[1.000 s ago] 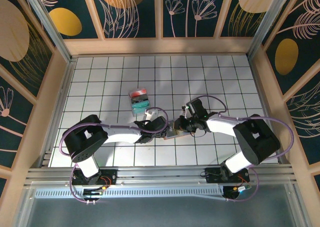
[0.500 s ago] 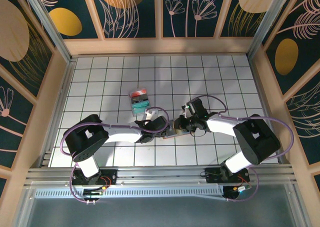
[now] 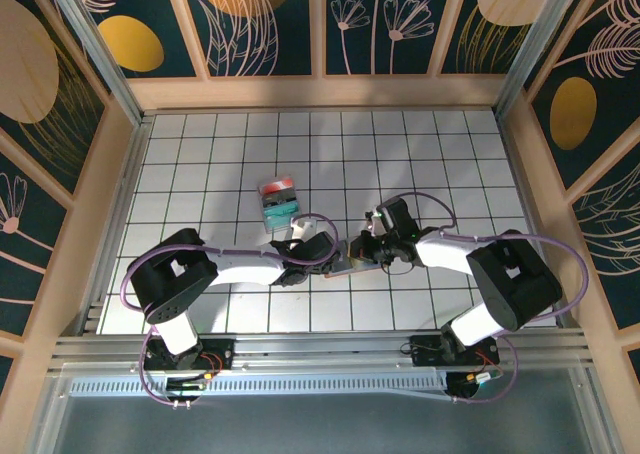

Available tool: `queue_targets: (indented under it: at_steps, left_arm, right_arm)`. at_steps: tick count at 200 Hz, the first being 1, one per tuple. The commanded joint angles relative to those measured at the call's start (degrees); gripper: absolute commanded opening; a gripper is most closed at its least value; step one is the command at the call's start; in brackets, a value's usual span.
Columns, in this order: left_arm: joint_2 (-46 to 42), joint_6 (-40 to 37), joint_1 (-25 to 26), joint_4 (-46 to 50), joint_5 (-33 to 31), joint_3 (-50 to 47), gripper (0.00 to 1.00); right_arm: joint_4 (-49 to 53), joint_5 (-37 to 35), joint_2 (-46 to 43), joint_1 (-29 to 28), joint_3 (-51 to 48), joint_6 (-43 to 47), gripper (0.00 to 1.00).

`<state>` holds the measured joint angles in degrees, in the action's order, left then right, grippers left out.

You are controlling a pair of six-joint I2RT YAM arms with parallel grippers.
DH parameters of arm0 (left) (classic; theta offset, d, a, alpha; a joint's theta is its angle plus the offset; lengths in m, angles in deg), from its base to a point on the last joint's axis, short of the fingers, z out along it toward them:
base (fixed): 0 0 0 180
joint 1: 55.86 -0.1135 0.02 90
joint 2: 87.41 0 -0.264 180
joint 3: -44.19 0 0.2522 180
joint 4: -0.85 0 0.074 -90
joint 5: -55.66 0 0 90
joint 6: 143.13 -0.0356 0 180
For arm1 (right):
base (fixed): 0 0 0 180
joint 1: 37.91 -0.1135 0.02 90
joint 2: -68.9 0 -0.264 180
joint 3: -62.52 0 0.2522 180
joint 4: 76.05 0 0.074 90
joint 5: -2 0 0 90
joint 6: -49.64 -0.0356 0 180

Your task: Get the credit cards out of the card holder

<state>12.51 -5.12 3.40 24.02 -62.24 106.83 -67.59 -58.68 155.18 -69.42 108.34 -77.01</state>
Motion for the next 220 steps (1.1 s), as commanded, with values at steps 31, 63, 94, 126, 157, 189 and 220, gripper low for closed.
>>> queue_targets:
  at_steps: [31, 63, 94, 126, 157, 189, 220]
  left_arm:
    - [1.95, -0.87, 0.29, 1.98, 0.92, 0.51, 0.99]
    - [1.88, -0.84, 0.31, 1.49, 1.54, 0.39, 0.99]
    - [1.94, -0.72, 0.26, 1.49, 1.72, 0.42, 0.99]
    - [1.90, -0.37, 0.24, 2.14, 1.30, 0.51, 0.99]
    - [2.12, 0.19, 0.28, 3.55, 0.28, 0.74, 0.99]
    - [2.23, 0.28, 0.32, 4.21, -0.02, 0.78, 0.99]
    - [2.06, 0.63, 0.29, 4.82, -0.82, 0.63, 0.99]
  right_arm:
    - [-7.25, 5.92, -0.56, -0.19, -1.20, -2.52, 0.11]
    - [-8.28, 5.98, 0.22, -0.20, -1.04, -2.82, 0.13]
    - [-9.11, 6.27, 1.13, -0.20, -0.94, -3.07, 0.09]
    - [-7.65, 5.52, 0.49, 1.04, -1.03, -2.57, 0.00]
    - [-3.87, 2.85, -1.12, 2.06, -1.12, -1.16, 0.00]
    - [-0.66, 0.53, -2.19, 2.65, -1.12, 0.12, 0.00]
    - [1.74, -1.56, -2.86, 2.77, -1.01, 0.76, 0.00]
